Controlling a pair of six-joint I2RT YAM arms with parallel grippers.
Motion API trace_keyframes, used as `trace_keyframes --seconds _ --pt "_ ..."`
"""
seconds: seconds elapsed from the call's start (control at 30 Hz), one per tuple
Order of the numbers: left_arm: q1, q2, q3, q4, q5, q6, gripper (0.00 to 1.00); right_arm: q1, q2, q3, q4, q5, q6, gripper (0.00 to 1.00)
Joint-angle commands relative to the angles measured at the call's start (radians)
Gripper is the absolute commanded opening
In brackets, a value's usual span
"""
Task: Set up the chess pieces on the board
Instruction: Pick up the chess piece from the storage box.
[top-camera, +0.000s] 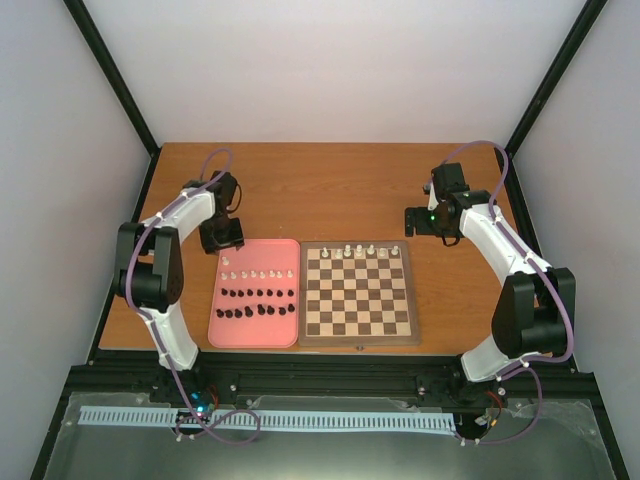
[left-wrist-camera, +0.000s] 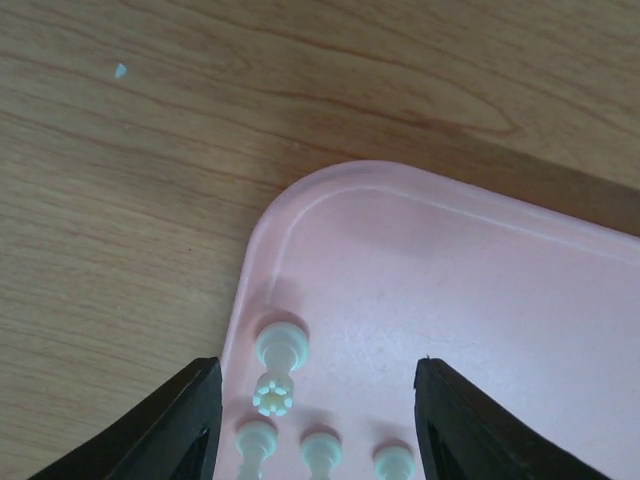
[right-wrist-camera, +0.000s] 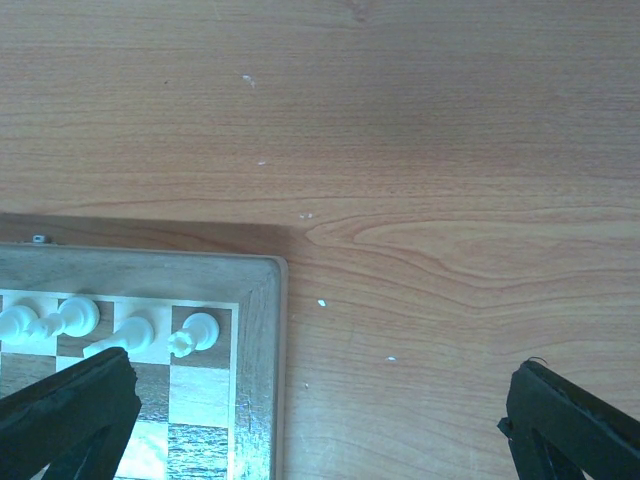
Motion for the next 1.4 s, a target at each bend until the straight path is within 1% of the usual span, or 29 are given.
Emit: trace_keyframes --seconds 0.0,0.17,0.27,0.4,0.67,0.83,1.0,1.23,1.37 --pt "0.012 0.018 -0.026 0.033 0.021 0.012 0.55 -0.008 -0.028 0.001 -0.01 0.004 -0.011 1.0" --pt "0.022 0.018 -0.057 0.047 0.022 0.016 0.54 -0.009 -0.03 -0.001 -0.011 0.005 -0.012 1.0" --pt "0.022 0.02 -0.064 0.052 0.028 0.02 0.49 -0.009 -0.028 -0.003 -0.01 0.005 -0.013 1.0" --pt "0.022 0.03 -0.063 0.052 0.031 0.021 0.47 -0.009 -0.025 -0.001 -0.01 0.005 -0.013 1.0" --pt "0.022 0.041 -0.057 0.05 0.035 0.022 0.38 -0.009 -0.022 -0.003 -0.012 0.007 -0.013 1.0" --pt "0.022 0.045 -0.057 0.049 0.033 0.019 0.25 -0.009 -0.02 -0.005 -0.009 0.008 -0.012 1.0" --pt "0.021 0.048 -0.047 0.044 0.036 0.021 0.2 -0.009 -0.019 -0.01 -0.007 0.008 -0.01 1.0" --pt "0.022 0.041 -0.039 0.029 0.047 0.029 0.07 -0.009 -0.02 -0.015 -0.006 0.009 -0.01 1.0" --pt "0.022 0.022 -0.027 0.007 0.059 0.032 0.04 -0.009 -0.019 -0.015 -0.004 0.009 -0.008 1.0"
